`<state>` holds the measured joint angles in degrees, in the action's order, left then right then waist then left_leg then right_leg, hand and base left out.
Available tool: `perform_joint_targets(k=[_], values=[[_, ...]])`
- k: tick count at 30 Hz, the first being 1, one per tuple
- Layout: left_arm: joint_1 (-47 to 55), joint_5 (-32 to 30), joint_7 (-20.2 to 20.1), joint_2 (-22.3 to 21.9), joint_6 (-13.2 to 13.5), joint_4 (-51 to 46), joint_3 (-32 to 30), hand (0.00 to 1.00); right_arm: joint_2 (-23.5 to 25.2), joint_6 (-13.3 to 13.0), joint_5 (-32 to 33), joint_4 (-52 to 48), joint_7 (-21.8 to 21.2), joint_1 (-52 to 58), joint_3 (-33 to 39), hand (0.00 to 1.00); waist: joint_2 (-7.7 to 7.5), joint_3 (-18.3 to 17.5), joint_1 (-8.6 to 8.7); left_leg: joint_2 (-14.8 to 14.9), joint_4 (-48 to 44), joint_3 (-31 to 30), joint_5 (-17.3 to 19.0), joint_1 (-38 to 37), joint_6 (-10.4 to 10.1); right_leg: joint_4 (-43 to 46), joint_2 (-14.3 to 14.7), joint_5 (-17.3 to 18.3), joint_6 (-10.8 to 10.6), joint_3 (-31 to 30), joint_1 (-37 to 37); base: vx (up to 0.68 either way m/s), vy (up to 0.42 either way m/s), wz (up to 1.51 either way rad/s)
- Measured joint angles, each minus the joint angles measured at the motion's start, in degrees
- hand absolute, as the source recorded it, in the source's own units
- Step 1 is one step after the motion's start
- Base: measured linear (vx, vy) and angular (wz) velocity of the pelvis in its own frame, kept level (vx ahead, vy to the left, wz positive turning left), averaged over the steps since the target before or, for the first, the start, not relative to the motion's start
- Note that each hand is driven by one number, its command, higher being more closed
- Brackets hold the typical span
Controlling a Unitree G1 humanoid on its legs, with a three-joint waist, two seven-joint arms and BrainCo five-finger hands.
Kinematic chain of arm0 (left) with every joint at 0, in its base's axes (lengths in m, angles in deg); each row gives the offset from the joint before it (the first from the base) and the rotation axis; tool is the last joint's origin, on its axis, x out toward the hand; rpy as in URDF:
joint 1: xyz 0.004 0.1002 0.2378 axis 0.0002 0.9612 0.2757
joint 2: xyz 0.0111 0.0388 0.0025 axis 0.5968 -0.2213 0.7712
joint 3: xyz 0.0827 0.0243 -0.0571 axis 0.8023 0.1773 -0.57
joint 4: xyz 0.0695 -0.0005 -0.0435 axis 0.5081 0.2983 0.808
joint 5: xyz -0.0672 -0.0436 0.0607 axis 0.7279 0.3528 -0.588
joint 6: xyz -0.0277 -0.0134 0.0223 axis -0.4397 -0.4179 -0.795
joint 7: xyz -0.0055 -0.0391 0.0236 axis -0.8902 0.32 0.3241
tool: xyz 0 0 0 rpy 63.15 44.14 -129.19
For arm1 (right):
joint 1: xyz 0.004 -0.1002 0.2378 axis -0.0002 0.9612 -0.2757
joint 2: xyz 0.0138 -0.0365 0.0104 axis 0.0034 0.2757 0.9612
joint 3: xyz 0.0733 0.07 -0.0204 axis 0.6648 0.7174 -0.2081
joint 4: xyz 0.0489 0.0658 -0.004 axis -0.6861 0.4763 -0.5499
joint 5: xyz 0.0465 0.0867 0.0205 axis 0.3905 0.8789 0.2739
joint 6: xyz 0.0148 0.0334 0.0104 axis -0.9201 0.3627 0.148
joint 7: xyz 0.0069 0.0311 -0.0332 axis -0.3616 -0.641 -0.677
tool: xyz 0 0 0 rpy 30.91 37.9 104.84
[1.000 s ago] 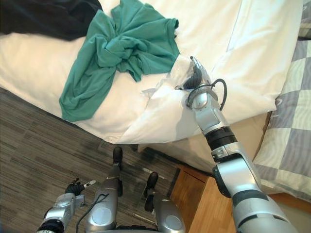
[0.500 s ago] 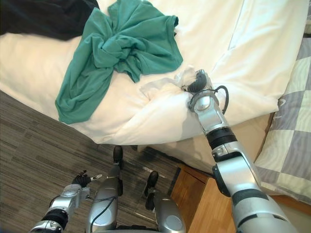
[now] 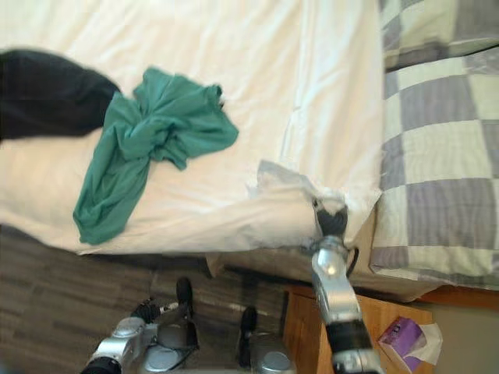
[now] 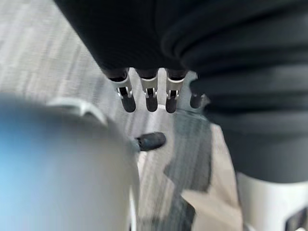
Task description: Tidy the bed and pick cloth on bed and put in laundry
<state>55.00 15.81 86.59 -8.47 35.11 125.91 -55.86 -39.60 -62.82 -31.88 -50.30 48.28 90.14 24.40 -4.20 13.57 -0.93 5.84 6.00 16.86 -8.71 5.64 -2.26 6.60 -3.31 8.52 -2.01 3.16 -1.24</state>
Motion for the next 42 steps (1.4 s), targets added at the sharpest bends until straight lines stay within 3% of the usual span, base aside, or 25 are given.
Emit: perform_joint_targets(k=[2,4,7,14,18,20,24,27,28,31,34,36,38,41,42], values=[[1.68,0.16,-0.12,-0.61,0.58,0.51,0.53,0.00,1.35,-1.54,2.79,-0.22,-1.99,3.80,1.05,0.00,1.43,-2.21,0.95,-0.01,0.01,0.68,0.60,-0.95,-0.33,-0.46,-0.06,0.25,-0.32,-0.81,0.75,0.02,0.001,-0.22],[3.13,0.47,-1.26,-0.93,0.85,0.92,0.90,0.00,3.06,-2.76,9.86,0.67,-7.95,7.89,3.39,0.00,3.01,-3.51,1.76,0.07,0.02,1.59,1.29,-2.42,-0.45,-0.72,-0.08,0.55,-0.81,-1.16,1.95,0.02,-0.001,-0.17],[4.05,0.45,-3.10,-1.03,1.49,1.51,0.26,0.00,5.03,-3.78,16.89,5.25,-14.29,11.42,6.40,0.00,3.27,-4.79,2.28,0.35,0.03,3.18,1.78,-4.05,-0.59,-0.85,0.07,0.63,-0.86,-2.43,3.10,0.04,-0.003,-0.15],[6.74,0.78,-7.32,-2.60,3.36,1.81,-4.71,0.00,9.23,-7.69,32.92,20.76,-19.47,15.54,14.31,0.00,2.79,-7.93,3.05,0.76,0.06,6.78,3.67,-7.78,-1.01,-1.77,-0.67,0.62,-0.84,-3.82,5.86,0.07,-0.009,-0.21],[6.43,1.92,-9.00,-3.53,3.34,4.01,-7.05,0.00,9.91,-8.71,34.63,30.81,-19.07,15.92,20.89,0.00,3.18,-8.47,3.08,0.40,0.06,8.09,4.66,-9.36,-1.14,-2.13,-0.98,0.64,-0.89,-4.34,7.23,0.10,0.004,-0.14],[6.51,2.26,-9.30,-4.18,3.34,4.15,-9.03,0.00,11.17,-10.17,34.54,35.29,-16.77,16.29,26.50,0.00,3.24,-8.49,2.87,0.35,0.06,9.42,5.27,-10.34,-1.27,-2.50,-1.21,0.65,-0.91,-5.20,7.85,0.09,0.008,-0.22],[6.53,2.28,-11.03,-4.34,3.26,4.67,-9.76,0.00,11.15,-12.85,34.06,35.04,-9.96,16.49,29.81,0.00,3.33,-8.69,2.97,0.25,0.08,11.00,5.78,-10.79,-1.22,-2.48,-1.67,0.61,-0.99,-6.05,8.03,0.05,0.004,-0.21],[6.36,2.79,-11.38,-4.03,3.07,5.20,-10.38,0.00,10.59,-15.21,31.78,26.29,-4.03,16.33,31.39,0.00,3.14,-8.64,2.95,-0.07,0.08,11.10,6.13,-10.80,-1.11,-2.47,-2.10,0.51,-1.20,-5.66,8.03,0.02,-0.004,-0.02],[6.36,2.80,-11.38,-3.98,2.95,5.20,-10.34,0.00,9.74,-16.53,31.11,20.32,-3.47,16.05,31.34,1.00,2.87,-8.67,2.95,-0.26,0.08,11.09,6.33,-10.79,-1.04,-2.44,-2.34,0.44,-1.37,-5.45,8.04,0.00,0.000,0.00],[6.70,3.26,-11.27,-4.24,2.82,5.16,-10.22,0.00,4.28,-18.09,27.36,6.62,-4.41,14.16,31.05,1.00,2.72,-9.61,2.92,-0.42,0.10,11.01,7.22,-10.72,-1.06,-2.22,-2.66,-0.24,-2.29,-5.02,7.88,0.00,0.004,0.01],[7.08,4.63,-10.99,-4.14,2.84,5.02,-9.72,0.00,0.32,-18.67,26.69,-3.62,-11.30,11.30,29.30,1.00,2.55,-10.03,3.07,-0.41,0.09,10.49,7.28,-10.71,-1.04,-1.43,-2.70,-0.33,-2.24,-3.80,7.66,0.00,-0.008,0.08],[7.18,5.07,-10.76,-3.22,2.85,4.93,-7.82,0.00,-0.79,-17.93,27.99,-8.67,-18.28,10.14,26.47,1.00,2.00,-10.38,3.06,-0.39,0.08,10.02,7.08,-10.43,-1.22,-1.43,-2.67,-0.33,-2.24,-3.72,7.52,0.00,-0.022,0.09],[7.66,5.49,-10.06,-2.54,2.86,4.91,-6.42,0.00,-0.51,-14.70,33.98,-11.58,-29.68,8.41,21.51,1.00,1.77,-10.72,3.27,-0.55,0.07,9.12,6.96,-10.27,-1.19,-1.41,-2.62,-0.32,-2.22,-3.27,7.60,0.01,-0.026,0.11],[7.65,6.91,-10.00,-2.51,2.86,5.12,-5.62,0.00,0.42,-9.42,41.25,-10.45,-40.52,6.39,15.24,1.00,2.37,-10.77,3.36,-1.31,0.07,7.39,6.31,-10.03,-0.33,-1.41,-3.04,-0.12,-2.01,-2.05,7.73,0.01,-0.013,0.18],[7.65,7.17,-9.98,-2.60,2.88,5.12,-5.56,0.00,0.67,-8.88,42.13,-10.26,-41.75,5.98,14.24,1.00,2.58,-10.80,3.32,-1.47,0.07,7.13,6.17,-9.80,-0.16,-1.44,-3.04,-0.05,-1.99,-1.80,7.71,-0.01,-0.012,0.36]])
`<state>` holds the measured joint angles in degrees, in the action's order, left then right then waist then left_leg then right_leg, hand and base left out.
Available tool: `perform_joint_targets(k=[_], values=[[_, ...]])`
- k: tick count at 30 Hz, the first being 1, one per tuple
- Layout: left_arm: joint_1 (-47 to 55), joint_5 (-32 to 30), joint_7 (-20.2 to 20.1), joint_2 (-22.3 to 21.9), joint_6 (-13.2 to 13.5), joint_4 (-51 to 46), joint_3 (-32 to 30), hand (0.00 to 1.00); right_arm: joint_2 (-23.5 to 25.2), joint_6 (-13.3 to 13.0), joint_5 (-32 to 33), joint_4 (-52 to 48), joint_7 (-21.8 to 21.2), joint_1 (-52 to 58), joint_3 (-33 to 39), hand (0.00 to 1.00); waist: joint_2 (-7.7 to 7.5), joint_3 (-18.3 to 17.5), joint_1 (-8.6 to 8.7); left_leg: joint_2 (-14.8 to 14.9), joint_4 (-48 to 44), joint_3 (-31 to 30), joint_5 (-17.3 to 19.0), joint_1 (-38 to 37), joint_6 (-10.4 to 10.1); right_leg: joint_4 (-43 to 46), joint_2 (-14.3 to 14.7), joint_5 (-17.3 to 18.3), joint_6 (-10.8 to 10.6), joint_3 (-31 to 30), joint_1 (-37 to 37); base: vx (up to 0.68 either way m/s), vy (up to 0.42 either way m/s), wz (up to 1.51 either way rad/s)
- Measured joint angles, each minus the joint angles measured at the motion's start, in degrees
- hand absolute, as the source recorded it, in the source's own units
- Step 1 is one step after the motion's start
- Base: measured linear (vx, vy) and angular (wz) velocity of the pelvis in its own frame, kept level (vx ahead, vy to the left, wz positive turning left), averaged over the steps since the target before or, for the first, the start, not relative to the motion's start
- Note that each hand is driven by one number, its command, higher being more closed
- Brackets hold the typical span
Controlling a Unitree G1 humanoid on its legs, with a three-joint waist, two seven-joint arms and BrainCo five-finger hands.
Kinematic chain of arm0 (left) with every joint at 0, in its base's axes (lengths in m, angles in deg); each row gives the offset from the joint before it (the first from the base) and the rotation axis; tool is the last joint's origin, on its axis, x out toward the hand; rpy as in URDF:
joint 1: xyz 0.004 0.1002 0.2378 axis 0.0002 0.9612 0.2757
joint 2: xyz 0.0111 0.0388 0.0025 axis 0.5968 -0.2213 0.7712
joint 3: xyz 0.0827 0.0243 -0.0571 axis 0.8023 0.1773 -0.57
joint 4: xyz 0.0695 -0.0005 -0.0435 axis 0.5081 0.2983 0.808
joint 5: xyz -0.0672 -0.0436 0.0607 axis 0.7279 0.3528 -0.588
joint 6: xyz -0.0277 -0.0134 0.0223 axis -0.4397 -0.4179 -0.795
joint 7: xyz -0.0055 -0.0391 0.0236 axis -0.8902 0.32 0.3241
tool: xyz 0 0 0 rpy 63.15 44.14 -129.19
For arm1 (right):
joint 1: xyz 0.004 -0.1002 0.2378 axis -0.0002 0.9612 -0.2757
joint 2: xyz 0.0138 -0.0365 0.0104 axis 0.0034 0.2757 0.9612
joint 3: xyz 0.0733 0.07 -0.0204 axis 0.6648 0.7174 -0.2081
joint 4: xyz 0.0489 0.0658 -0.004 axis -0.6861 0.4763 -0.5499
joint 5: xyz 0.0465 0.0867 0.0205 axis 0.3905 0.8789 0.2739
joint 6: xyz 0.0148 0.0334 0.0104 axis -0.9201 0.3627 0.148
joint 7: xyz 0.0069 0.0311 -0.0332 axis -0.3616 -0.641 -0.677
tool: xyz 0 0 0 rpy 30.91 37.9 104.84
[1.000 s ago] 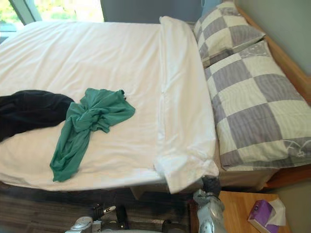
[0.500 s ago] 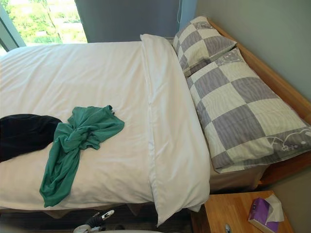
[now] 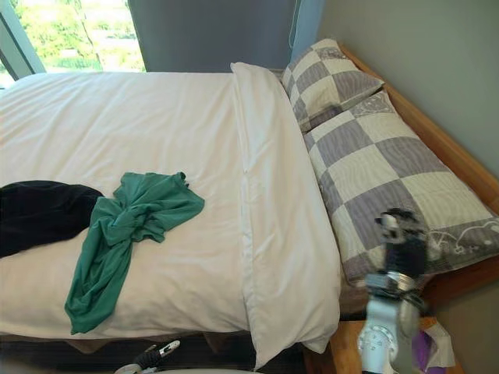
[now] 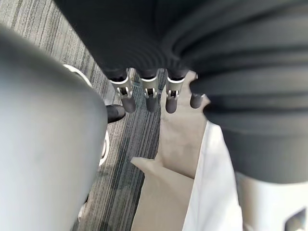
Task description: Tidy the bed and pick cloth on bed and put in laundry
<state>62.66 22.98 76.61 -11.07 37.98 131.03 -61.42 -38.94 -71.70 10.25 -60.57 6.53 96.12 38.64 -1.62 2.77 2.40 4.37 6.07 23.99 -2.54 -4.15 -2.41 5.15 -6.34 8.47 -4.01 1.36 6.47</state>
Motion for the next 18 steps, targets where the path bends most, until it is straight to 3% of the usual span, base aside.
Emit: perform_joint_targets(k=[3,5,8,11,14,15,18], values=[[-0.05,0.11,0.63,-0.47,0.08,-0.12,1.05,0.00,1.46,0.77,4.78,0.09,-2.36,-3.09,-3.77,1.00,1.03,0.07,-0.05,-0.67,-0.01,-1.65,-0.90,1.50,0.71,-0.05,-0.91,0.28,-0.10,2.00,-0.34,-0.03,0.003,0.38],[-0.56,0.08,1.10,-0.36,0.16,-0.26,2.40,0.00,1.46,-0.57,7.71,0.08,-2.23,-6.20,-5.88,1.00,1.61,0.56,-0.40,-0.80,-0.01,-2.74,-1.54,3.43,1.01,0.23,-0.97,0.40,0.09,2.78,-1.76,-0.07,0.017,0.28],[-3.36,0.04,0.98,-0.02,-0.43,-1.19,4.53,0.00,1.29,-5.36,12.15,-1.22,-1.58,-14.05,-6.85,1.00,2.86,4.35,-1.48,-0.41,-0.05,-3.82,-3.05,8.32,0.98,2.59,-0.56,0.89,0.80,2.98,-7.21,-0.14,0.007,0.17],[-6.69,0.25,1.53,0.24,-0.06,-3.05,5.53,0.00,0.12,-9.98,14.00,-3.66,2.51,-23.17,-6.04,1.00,4.02,10.53,-1.75,-0.35,-0.09,-3.97,-3.71,14.38,1.06,8.32,-0.92,2.18,0.68,3.66,-15.66,-0.20,0.013,0.22],[-9.60,7.73,1.82,0.79,1.12,-5.07,5.41,0.00,-1.23,-13.87,15.66,-6.39,6.75,-29.72,-6.04,1.00,4.26,16.39,-2.13,-0.98,-0.26,-2.50,-4.07,19.53,0.53,14.10,-2.27,3.74,0.33,3.44,-23.67,-0.09,0.007,0.15],[-10.61,12.21,2.49,0.83,1.97,-5.26,5.10,0.00,-1.02,-15.67,16.13,-7.44,7.91,-31.37,-6.40,1.00,4.53,18.21,-2.32,-1.10,-0.41,-2.48,-5.94,21.69,0.20,16.04,-2.56,4.17,0.24,3.35,-26.59,-0.02,-0.001,0.07],[-14.25,18.61,4.07,0.84,2.93,-5.26,5.04,0.00,-1.04,-20.17,16.10,-7.78,12.03,-35.06,-7.01,1.00,4.76,20.51,-3.13,-1.37,-0.47,-2.57,-9.64,28.74,2.53,20.05,-2.97,4.68,0.41,2.98,-35.17,0.02,-0.020,0.14]])
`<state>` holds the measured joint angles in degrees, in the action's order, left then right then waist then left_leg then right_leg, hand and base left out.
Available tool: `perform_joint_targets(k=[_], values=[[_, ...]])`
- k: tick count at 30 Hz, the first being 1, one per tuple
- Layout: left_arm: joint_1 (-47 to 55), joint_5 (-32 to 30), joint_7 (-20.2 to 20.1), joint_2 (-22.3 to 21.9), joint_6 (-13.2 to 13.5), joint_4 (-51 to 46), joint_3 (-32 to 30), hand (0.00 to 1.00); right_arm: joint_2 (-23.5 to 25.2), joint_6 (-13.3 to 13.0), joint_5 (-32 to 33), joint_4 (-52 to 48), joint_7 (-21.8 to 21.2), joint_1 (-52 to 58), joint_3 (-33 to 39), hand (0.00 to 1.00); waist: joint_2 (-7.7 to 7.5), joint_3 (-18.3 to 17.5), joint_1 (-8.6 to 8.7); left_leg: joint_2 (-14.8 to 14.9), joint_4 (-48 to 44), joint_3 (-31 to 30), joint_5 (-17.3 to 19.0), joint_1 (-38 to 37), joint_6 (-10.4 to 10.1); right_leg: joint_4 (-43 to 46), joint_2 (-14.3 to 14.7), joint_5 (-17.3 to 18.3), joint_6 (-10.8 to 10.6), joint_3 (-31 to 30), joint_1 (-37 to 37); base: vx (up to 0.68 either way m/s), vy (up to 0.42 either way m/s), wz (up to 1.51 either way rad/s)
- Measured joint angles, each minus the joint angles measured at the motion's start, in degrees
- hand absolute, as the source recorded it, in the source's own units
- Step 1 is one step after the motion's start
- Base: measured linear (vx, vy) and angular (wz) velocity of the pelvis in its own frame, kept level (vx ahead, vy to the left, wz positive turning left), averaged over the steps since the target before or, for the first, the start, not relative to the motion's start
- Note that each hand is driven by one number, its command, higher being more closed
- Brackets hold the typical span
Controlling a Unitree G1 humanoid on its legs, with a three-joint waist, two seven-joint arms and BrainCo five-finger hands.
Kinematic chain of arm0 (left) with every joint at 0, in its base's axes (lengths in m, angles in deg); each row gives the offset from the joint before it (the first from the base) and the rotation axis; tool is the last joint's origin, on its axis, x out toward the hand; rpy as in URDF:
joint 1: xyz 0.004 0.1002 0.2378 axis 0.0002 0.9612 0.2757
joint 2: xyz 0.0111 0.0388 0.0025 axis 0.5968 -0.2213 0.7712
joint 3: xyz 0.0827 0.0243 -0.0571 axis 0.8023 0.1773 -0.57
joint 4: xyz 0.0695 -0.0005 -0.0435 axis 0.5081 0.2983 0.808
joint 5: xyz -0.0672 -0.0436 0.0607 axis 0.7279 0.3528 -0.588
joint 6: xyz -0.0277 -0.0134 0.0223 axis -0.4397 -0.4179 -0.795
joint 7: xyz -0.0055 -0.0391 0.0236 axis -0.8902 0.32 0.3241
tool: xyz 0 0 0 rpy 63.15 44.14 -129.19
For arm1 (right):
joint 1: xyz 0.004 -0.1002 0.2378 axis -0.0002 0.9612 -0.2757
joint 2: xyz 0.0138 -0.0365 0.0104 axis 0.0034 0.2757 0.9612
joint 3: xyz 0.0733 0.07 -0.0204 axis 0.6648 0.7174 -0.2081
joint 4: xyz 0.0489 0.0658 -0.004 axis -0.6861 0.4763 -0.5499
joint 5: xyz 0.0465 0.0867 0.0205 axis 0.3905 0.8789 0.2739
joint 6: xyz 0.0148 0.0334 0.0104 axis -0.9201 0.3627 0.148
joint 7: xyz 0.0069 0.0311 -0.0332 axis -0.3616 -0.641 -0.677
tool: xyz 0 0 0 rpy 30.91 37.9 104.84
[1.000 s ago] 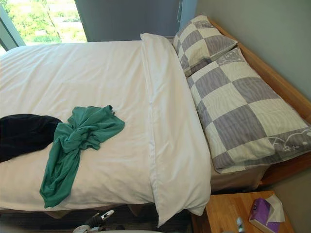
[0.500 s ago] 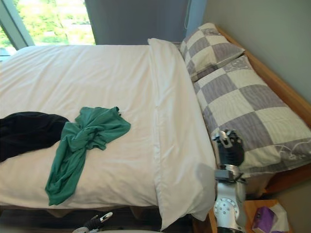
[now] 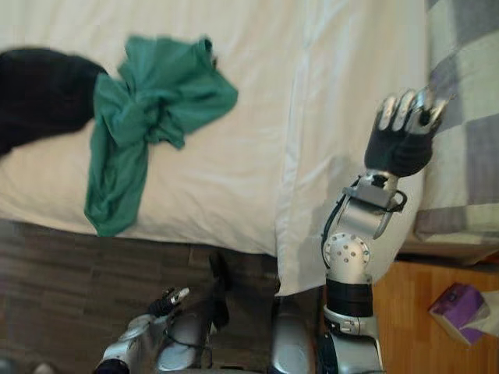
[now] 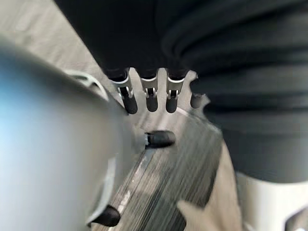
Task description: Tidy the bed and pick cloth on bed and put in laundry
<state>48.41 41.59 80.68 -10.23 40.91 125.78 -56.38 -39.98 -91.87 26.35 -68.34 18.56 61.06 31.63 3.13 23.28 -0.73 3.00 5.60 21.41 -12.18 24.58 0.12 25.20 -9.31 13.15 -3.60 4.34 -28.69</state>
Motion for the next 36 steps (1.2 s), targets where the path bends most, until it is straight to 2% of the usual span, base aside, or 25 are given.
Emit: perform_joint_targets(k=[2,4,7,9,10,12,13,16,19,20,22,25,26,28,31,33,35,36], values=[[-4.06,3.19,1.02,-1.17,0.98,-0.10,-1.83,0.00,-0.03,-4.02,0.00,0.01,5.95,-5.71,0.39,1.00,0.14,4.04,-0.47,-0.02,-0.02,-0.63,-1.16,4.16,1.32,2.44,-0.16,0.14,0.25,0.58,-4.90,0.04,-0.015,0.23],[-6.28,4.59,2.19,-2.06,1.68,-0.58,-2.60,0.00,-0.09,-6.63,0.01,-0.12,8.81,-8.73,0.41,1.00,0.31,5.88,-0.50,-0.15,-0.03,-1.60,-1.76,7.19,1.04,4.03,-0.55,0.58,0.72,1.58,-8.04,0.03,-0.012,0.31],[-9.67,5.79,4.84,-4.10,2.61,-0.53,-3.84,0.00,-0.12,-10.69,0.04,-0.12,12.00,-10.52,0.77,1.00,0.55,6.62,-1.89,-0.37,-0.04,-1.82,-2.31,11.45,0.77,6.76,-0.96,1.34,0.92,1.58,-13.39,0.03,-0.012,0.22],[-11.10,5.79,5.99,-5.39,2.60,-0.53,-5.77,0.00,-0.18,-12.79,0.01,-0.19,12.76,-11.45,0.76,1.00,0.57,6.65,-1.81,-0.42,-0.04,-1.84,-2.59,12.89,0.60,7.72,-1.04,1.51,1.07,1.57,-15.14,0.04,0.001,0.08],[-11.75,5.75,7.05,-6.23,2.62,-0.49,-6.84,0.00,-0.19,-14.85,0.08,-0.26,13.38,-11.53,0.83,1.00,0.59,6.66,-1.74,-0.42,-0.04,-1.83,-2.65,13.19,0.53,7.80,-1.05,1.76,1.19,1.56,-15.50,0.03,0.007,0.03],[-12.29,5.75,7.43,-7.16,2.76,-0.50,-8.33,0.00,-0.18,-18.06,2.63,-0.48,11.54,-11.53,0.93,1.00,0.59,6.64,-1.72,-0.41,-0.04,-1.69,-2.94,13.64,0.10,7.94,-1.07,1.86,1.24,1.36,-16.17,0.00,0.004,-0.02],[-12.47,5.75,7.45,-7.62,2.99,-0.50,-9.36,0.00,-0.15,-19.78,5.93,-0.77,8.26,-11.40,1.37,1.00,0.59,6.63,-1.64,-0.41,-0.04,-1.57,-2.96,14.18,0.05,7.91,-1.08,2.12,1.36,1.15,-16.83,-0.01,0.009,-0.04],[-13.30,7.88,8.15,-8.29,3.84,-0.41,-11.88,0.00,0.07,-21.70,13.65,-1.86,0.72,-10.47,3.50,1.00,0.54,6.62,-1.00,-0.13,-1.81,-1.50,-2.46,16.52,-0.77,7.67,-1.10,2.34,1.41,0.80,-18.47,0.00,0.000,0.00],[-14.00,10.54,9.49,-8.36,3.92,0.80,-13.72,0.00,0.05,-21.75,18.31,-1.23,-5.13,-5.42,4.14,1.00,0.22,6.48,-0.26,0.09,-2.69,-1.07,-1.92,16.37,-1.48,7.07,-0.81,2.03,1.07,-0.01,-17.88,-0.01,0.018,-0.06],[-14.00,10.76,9.53,-8.37,3.92,0.89,-13.93,0.00,0.04,-21.69,18.80,-0.76,-5.87,-4.12,4.34,1.00,0.18,6.48,-0.23,0.14,-2.76,-0.85,-1.87,16.20,-1.55,6.81,-0.73,1.82,1.00,-0.17,-17.66,0.02,0.020,-0.15],[-14.08,10.76,9.59,-8.31,3.91,1.80,-14.84,0.00,0.19,-20.77,21.10,1.55,-10.53,1.32,4.77,1.00,-0.36,6.37,-0.01,0.49,-2.70,0.29,-1.53,14.63,-1.94,4.97,-0.21,0.74,0.70,-0.98,-15.90,0.03,0.032,-0.31],[-14.05,10.98,9.80,-8.46,3.52,1.88,-14.64,0.00,1.01,-17.97,25.54,7.58,-17.54,7.37,4.98,1.00,-2.04,5.62,0.50,1.09,-2.66,1.56,-0.88,12.41,-2.37,2.08,0.69,-0.66,0.53,-2.13,-13.11,0.03,0.036,-0.29],[-14.05,12.00,9.74,-8.75,3.39,1.86,-14.30,0.00,1.47,-16.62,27.09,9.89,-19.87,9.43,5.54,1.00,-2.58,5.37,1.28,1.13,-2.67,1.60,-0.71,11.60,-2.39,1.40,0.84,-0.90,0.46,-2.21,-12.07,0.02,0.037,-0.19],[-14.06,12.68,9.53,-9.22,3.35,1.87,-14.24,0.00,2.56,-14.57,29.07,12.44,-21.95,11.66,7.18,1.00,-3.08,5.13,1.58,1.33,-2.69,1.86,-0.24,10.74,-1.86,0.66,1.15,-1.23,0.41,-2.56,-11.03,0.02,0.029,-0.16],[-13.98,13.17,9.23,-10.06,3.40,2.01,-14.08,0.00,2.97,-12.02,30.88,18.83,-22.83,15.62,9.63,1.00,-3.83,4.79,1.96,1.47,-2.71,3.24,0.24,9.00,-1.66,-0.50,1.39,-2.03,0.28,-3.72,-9.53,0.02,0.036,-0.25],[-13.91,14.36,8.55,-9.91,3.52,3.24,-13.83,0.00,2.87,-9.67,32.31,26.64,-20.62,17.10,9.61,1.00,-3.82,4.79,2.92,1.46,-2.71,3.53,0.50,7.65,-1.43,-1.20,1.47,-2.26,0.25,-4.02,-8.09,0.02,0.024,-0.18],[-13.83,15.19,8.30,-9.91,3.65,4.05,-12.99,0.00,4.77,-6.25,33.87,36.88,-16.40,19.60,9.00,1.00,-3.74,4.82,2.87,1.53,-2.69,4.81,0.88,5.55,-1.09,-1.11,1.75,-2.26,0.25,-5.17,-6.68,0.03,0.003,-0.28],[-13.63,15.25,8.24,-9.91,3.66,4.10,-12.93,0.00,5.81,-5.53,33.82,38.20,-15.90,20.17,8.61,1.00,-3.73,4.83,2.88,1.54,-2.70,5.03,0.97,4.96,-1.05,-1.02,1.81,-2.26,0.25,-5.29,-6.29,0.04,-0.009,-0.30]])
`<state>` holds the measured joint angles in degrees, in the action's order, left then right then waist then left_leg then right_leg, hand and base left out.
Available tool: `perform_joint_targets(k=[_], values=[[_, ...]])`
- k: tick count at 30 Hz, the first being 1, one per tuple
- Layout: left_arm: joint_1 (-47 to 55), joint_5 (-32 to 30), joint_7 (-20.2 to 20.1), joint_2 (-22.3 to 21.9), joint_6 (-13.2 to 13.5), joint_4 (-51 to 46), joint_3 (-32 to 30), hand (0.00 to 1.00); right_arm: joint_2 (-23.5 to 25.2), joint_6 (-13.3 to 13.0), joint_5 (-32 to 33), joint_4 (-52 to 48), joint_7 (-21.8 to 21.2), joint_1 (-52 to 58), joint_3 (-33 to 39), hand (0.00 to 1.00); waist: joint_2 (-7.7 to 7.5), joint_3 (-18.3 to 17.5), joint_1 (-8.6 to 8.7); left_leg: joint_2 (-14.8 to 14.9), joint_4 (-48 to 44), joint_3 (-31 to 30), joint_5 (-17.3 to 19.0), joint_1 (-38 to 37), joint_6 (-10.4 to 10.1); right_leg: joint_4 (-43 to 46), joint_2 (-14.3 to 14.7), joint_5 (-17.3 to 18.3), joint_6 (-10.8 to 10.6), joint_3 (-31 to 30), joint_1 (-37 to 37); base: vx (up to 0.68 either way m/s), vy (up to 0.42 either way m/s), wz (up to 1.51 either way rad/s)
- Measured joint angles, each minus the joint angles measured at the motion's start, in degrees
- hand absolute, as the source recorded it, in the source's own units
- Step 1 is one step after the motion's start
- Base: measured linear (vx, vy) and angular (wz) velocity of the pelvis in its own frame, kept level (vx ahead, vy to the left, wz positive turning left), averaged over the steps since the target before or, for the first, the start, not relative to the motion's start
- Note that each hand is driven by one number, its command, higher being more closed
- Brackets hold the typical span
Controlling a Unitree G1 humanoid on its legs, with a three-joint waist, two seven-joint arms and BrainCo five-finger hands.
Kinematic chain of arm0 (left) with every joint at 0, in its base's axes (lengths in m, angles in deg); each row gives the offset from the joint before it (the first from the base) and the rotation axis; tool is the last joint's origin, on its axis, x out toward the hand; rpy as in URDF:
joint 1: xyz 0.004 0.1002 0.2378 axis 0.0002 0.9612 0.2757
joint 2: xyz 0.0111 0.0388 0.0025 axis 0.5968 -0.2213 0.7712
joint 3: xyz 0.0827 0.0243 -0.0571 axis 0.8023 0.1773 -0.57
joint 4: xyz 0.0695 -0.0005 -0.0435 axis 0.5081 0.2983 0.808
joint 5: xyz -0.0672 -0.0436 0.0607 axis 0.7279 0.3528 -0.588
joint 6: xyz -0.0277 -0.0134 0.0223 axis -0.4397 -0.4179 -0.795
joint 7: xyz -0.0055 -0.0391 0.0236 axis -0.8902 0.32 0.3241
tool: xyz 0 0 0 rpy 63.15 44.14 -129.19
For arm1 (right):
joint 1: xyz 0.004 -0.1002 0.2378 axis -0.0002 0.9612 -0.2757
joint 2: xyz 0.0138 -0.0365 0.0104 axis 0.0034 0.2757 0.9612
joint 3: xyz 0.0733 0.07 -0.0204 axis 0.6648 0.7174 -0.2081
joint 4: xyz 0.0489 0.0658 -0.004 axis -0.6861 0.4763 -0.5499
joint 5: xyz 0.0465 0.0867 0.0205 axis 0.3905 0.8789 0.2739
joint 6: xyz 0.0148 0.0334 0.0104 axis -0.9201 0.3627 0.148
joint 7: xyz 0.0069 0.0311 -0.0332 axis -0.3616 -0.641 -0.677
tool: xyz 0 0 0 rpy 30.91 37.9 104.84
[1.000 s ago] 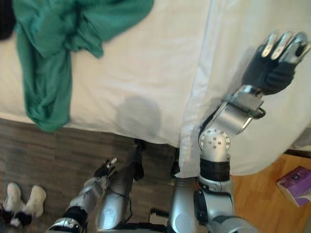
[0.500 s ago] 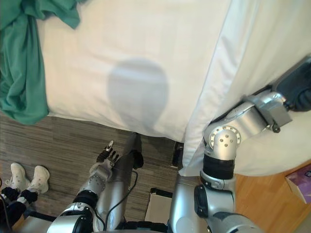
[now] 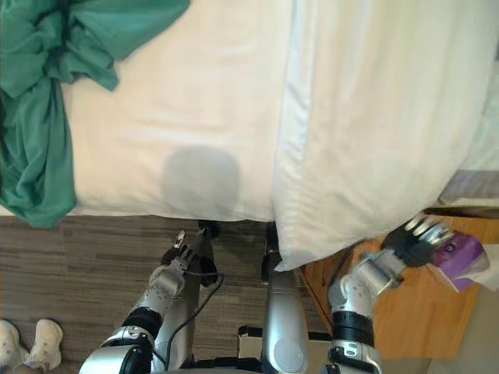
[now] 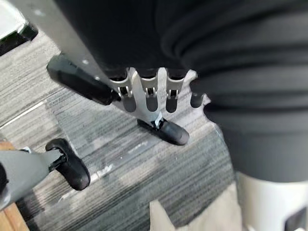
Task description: Tidy the bed and pick cloth on bed and put in laundry
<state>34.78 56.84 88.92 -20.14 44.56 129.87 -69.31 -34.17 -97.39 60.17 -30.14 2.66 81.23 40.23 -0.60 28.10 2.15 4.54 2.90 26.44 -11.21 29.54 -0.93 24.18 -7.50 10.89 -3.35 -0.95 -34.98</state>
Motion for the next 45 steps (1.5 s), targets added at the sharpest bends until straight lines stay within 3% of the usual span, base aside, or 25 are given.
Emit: perform_joint_targets(k=[1,2,5,8,10,13,16,20,24,27,29,30,31,32,33,35,36,37,39,40,41,42,43,44,45], values=[[0.49,0.02,-0.18,0.01,0.09,0.04,0.39,0.00,1.68,1.46,-0.40,1.92,1.09,1.16,-1.00,1.00,0.11,0.00,0.45,0.07,0.04,0.33,0.17,-1.30,0.14,-0.05,0.10,0.00,0.00,-0.29,1.06,0.03,-0.013,-0.20],[0.67,0.02,-0.33,0.00,0.10,0.04,0.82,0.00,1.99,1.97,-0.92,2.61,1.63,1.90,-1.75,0.00,0.15,-0.01,0.51,0.14,0.03,0.58,0.31,-2.04,0.15,-0.13,0.15,0.02,0.02,-0.41,1.69,0.03,-0.020,-0.21],[1.99,0.07,-2.49,-0.18,0.38,0.18,2.63,0.00,2.27,3.93,-6.25,4.17,3.53,4.38,-2.75,0.00,0.19,-0.04,0.44,0.43,0.03,1.11,1.15,-6.18,0.41,-0.67,0.44,0.25,0.25,-0.56,6.00,0.04,-0.028,-0.10],[3.03,0.11,-4.00,-0.13,1.17,1.65,4.81,0.00,1.65,5.99,-17.89,5.76,6.43,6.04,-4.18,0.00,0.28,-0.15,0.40,0.38,0.25,1.17,2.39,-10.09,0.36,-1.35,0.33,0.92,0.28,-0.18,10.17,0.04,-0.024,0.01],[5.49,0.08,-4.58,-0.11,0.80,2.49,6.12,0.00,1.70,8.16,-36.58,6.24,11.01,9.01,-6.87,0.00,0.53,-2.05,0.27,-0.10,1.40,1.18,2.16,-12.95,0.67,-1.83,-0.02,1.64,0.21,0.19,13.00,0.08,-0.028,0.04],[10.88,-0.13,-4.39,-0.02,-0.57,2.67,7.82,0.00,2.29,11.69,-54.08,9.32,15.87,12.16,-10.46,0.00,0.64,-7.21,-0.13,-0.36,2.61,1.00,2.32,-16.22,0.37,-4.08,-0.10,1.70,0.16,0.84,17.10,0.16,-0.040,0.05],[14.23,-2.90,-3.67,0.78,-1.84,2.68,8.31,0.00,3.07,19.54,-74.45,14.25,18.84,13.71,-11.42,0.00,0.63,-10.72,-0.17,-0.34,2.65,-0.53,2.99,-20.05,-0.51,-7.34,-0.25,1.70,0.16,3.10,23.61,0.17,-0.048,0.22],[15.92,-11.18,-3.53,1.76,-3.38,2.64,8.21,0.00,1.72,29.80,-96.79,20.90,16.72,12.97,-10.96,0.00,0.32,-13.95,-1.50,-0.10,2.73,-2.97,3.45,-24.16,-1.14,-11.17,0.10,1.58,0.09,6.02,30.91,0.10,-0.037,0.29],[17.15,-16.55,-2.01,3.00,-2.24,2.53,6.45,0.00,-0.30,34.85,-96.59,27.10,14.29,12.87,-10.40,0.00,-1.62,-15.10,-1.61,0.90,-3.39,-1.32,7.98,-25.14,-0.31,-12.02,-1.23,1.96,0.04,10.12,35.98,0.03,-0.004,0.38],[17.23,-19.37,-0.76,4.04,-0.38,1.99,2.89,0.00,-1.72,37.05,-92.67,27.38,13.91,12.76,-10.16,0.00,-1.03,-14.94,-1.56,5.17,-19.43,1.03,15.85,-19.82,0.91,-5.96,-2.55,4.45,-1.30,11.17,34.84,0.00,0.050,-0.01],[18.23,-20.61,-0.51,5.66,0.43,2.23,2.41,0.00,-1.88,37.80,-91.06,27.26,14.43,12.77,-10.18,0.00,-1.48,-14.64,-1.53,4.96,-21.85,1.12,17.21,-19.28,0.99,-0.77,-4.19,6.53,-1.73,11.20,32.59,-0.07,0.092,-0.06],[19.25,-20.74,0.38,6.89,1.13,2.24,1.86,0.00,-1.89,38.19,-91.02,26.93,15.30,12.74,-10.12,0.00,-2.19,-14.86,-1.66,4.35,-22.04,1.46,17.24,-18.92,0.92,1.23,-5.29,7.27,-1.49,11.16,31.05,-0.10,0.067,-0.03],[20.23,-20.63,0.73,7.53,1.80,2.18,0.46,0.00,-2.11,38.80,-91.01,26.63,16.24,12.64,-9.87,0.00,-4.39,-15.00,-1.29,3.61,-23.05,2.57,18.89,-18.31,-0.71,1.92,-7.09,7.81,-1.14,10.85,29.57,-0.11,0.073,-0.08],[20.17,-20.05,1.02,8.20,2.37,2.24,-0.32,0.00,-1.84,39.04,-91.02,26.92,17.00,12.33,-9.75,0.00,-4.58,-14.83,-1.54,4.64,-26.61,3.81,21.23,-17.49,0.90,2.70,-8.08,7.89,-0.89,10.25,28.62,-0.10,0.077,-0.29],[20.47,-18.58,1.34,9.04,2.99,2.27,-1.03,0.00,-1.91,39.71,-91.07,27.29,18.92,11.42,-8.42,0.00,-4.61,-14.87,-1.68,8.50,-37.98,4.35,25.09,-15.46,3.64,4.54,-9.80,7.88,-0.89,7.98,26.14,-0.07,0.106,-0.45],[22.66,-17.61,1.35,8.75,4.94,3.04,-1.42,0.00,-3.52,40.42,-91.37,27.76,21.54,11.46,-8.11,0.00,-4.53,-14.84,-0.34,17.41,-37.13,3.41,24.51,-17.57,-0.14,7.66,-13.45,7.39,-1.72,4.75,22.35,-0.09,0.262,-0.22],[23.05,-17.64,1.71,8.90,6.17,3.50,-1.60,0.00,-3.60,40.47,-91.60,27.91,22.09,11.76,-7.68,0.00,-4.26,-14.98,0.06,19.79,-35.10,2.31,23.59,-17.83,-1.00,8.76,-14.22,7.35,-1.79,4.42,21.13,-0.09,0.322,0.19],[23.67,-17.63,1.65,9.71,7.94,4.28,-1.62,0.00,-3.42,39.93,-91.71,27.82,22.77,12.58,-6.28,0.00,-3.80,-14.94,0.69,23.53,-30.86,0.68,20.74,-18.85,-2.61,10.48,-15.90,7.01,-2.42,3.73,19.36,-0.08,0.493,0.39],[24.01,-17.91,0.32,9.77,9.65,4.74,-1.45,0.00,-3.21,38.51,-92.98,27.31,23.44,13.92,-3.83,0.00,-3.75,-14.94,1.13,25.25,-26.07,-0.64,16.02,-21.03,-4.32,9.99,-19.84,5.24,-5.66,3.47,19.75,-0.06,0.552,0.46],[24.06,-18.45,-1.36,9.13,10.23,4.49,-1.00,0.00,-3.21,37.96,-95.15,26.93,23.58,14.61,-2.37,0.00,-3.51,-15.06,0.96,24.58,-24.43,-0.70,13.89,-22.32,-6.09,7.00,-21.86,3.67,-8.00,3.61,21.60,-0.01,0.589,0.44],[23.73,-19.41,-3.29,7.83,10.31,4.34,0.38,0.00,-3.43,36.67,-99.26,26.43,23.63,15.95,-0.39,0.00,-1.70,-15.92,0.75,22.76,-23.82,-2.09,12.53,-23.12,-9.93,1.92,-23.56,-0.57,-10.39,4.27,24.24,0.00,0.673,0.38],[22.82,-20.73,-3.87,8.17,10.40,4.01,0.76,0.00,-2.14,35.57,-101.30,27.11,23.90,15.33,1.00,0.00,-2.71,-15.61,0.31,21.85,-26.59,-1.61,14.32,-22.26,-14.10,0.23,-25.43,-3.57,-9.62,3.48,24.87,-0.06,0.874,0.23],[20.56,-21.95,-4.62,10.22,9.51,4.22,2.01,0.00,0.42,34.55,-103.93,27.68,23.31,15.07,2.76,0.00,-4.44,-15.14,-0.35,19.62,-30.94,-1.74,17.84,-20.75,-13.70,-4.54,-27.00,-13.63,-2.75,3.35,25.43,-0.10,0.905,-0.23],[21.08,-23.77,-4.59,10.94,8.60,4.71,2.70,0.00,0.50,32.55,-106.68,28.72,22.50,14.63,1.62,0.00,-3.76,-15.52,-0.45,19.67,-31.63,0.16,19.86,-21.14,-12.81,-9.96,-26.29,-23.92,3.64,6.15,26.28,-0.10,0.878,-0.33],[21.39,-23.83,-4.58,11.39,7.99,4.87,3.34,0.00,0.28,32.12,-107.41,29.08,21.62,14.20,-0.06,0.00,-3.79,-15.55,0.10,19.58,-30.82,1.25,20.10,-22.05,-12.00,-10.13,-25.44,-22.88,1.93,8.43,26.90,-0.06,0.881,-0.42]])
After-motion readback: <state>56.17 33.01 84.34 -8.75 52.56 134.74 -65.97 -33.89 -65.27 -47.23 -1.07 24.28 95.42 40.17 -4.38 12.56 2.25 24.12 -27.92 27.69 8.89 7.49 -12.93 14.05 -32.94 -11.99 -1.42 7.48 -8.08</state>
